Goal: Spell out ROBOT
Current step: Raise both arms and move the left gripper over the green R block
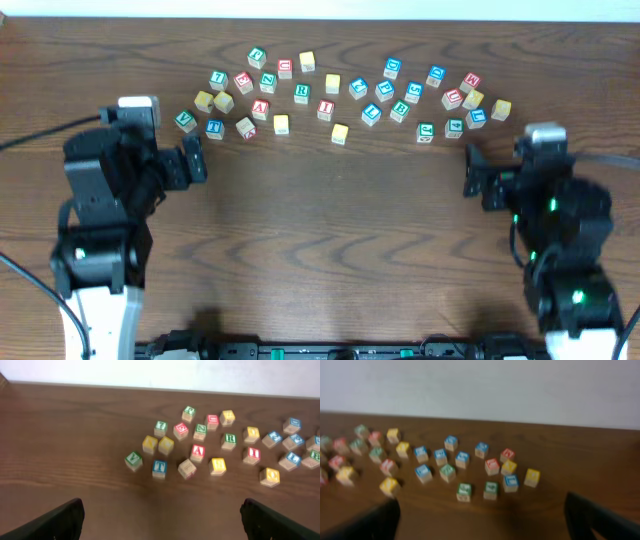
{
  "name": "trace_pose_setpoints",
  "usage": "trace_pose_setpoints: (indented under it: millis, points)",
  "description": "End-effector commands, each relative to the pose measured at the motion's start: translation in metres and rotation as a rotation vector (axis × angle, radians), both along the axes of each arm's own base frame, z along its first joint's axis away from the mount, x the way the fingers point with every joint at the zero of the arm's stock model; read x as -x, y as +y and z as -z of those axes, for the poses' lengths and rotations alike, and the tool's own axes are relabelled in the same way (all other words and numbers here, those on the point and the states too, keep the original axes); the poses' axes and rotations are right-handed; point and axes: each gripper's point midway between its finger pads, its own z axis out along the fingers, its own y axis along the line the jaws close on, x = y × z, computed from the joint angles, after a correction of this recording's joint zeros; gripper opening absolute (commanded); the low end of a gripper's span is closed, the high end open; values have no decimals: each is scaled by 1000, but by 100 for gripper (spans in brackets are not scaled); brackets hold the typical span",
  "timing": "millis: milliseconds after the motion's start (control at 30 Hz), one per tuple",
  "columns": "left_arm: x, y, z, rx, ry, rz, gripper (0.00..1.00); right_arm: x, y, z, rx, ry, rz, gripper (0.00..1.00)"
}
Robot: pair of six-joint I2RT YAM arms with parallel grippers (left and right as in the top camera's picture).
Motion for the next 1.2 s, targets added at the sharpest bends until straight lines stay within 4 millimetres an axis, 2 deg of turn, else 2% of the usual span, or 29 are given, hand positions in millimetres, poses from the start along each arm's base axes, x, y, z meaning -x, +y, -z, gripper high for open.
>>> trace_pose_setpoints:
  millis: [0, 200, 333, 500, 633, 733, 933, 1167]
  points:
    - [-16, -3, -17, 12, 31, 32, 99, -17, 5, -19, -4, 70, -31, 99]
    - [-38, -1, -19, 28, 166, 32, 99, -47, 19, -22, -34, 259, -95, 99]
    - [-55, -5, -20, 59, 253, 57, 99, -68, 22, -19, -38, 358, -100, 99]
    - [-91, -16, -25, 123, 311, 117, 99, -98, 38, -16, -95, 444, -176, 99]
    - [-106, -22, -12, 170, 393, 147, 98, -113, 51, -9, -168, 510, -250, 99]
    - [-114, -24, 8, 188, 455, 154, 99, -126, 52, 8, -180, 556, -253, 99]
    - [-121, -24, 30, 204, 508, 147, 99, -135, 52, 35, -184, 617, -243, 99]
    - [-123, -26, 31, 206, 502, 154, 99, -138, 53, 45, -187, 643, -244, 99]
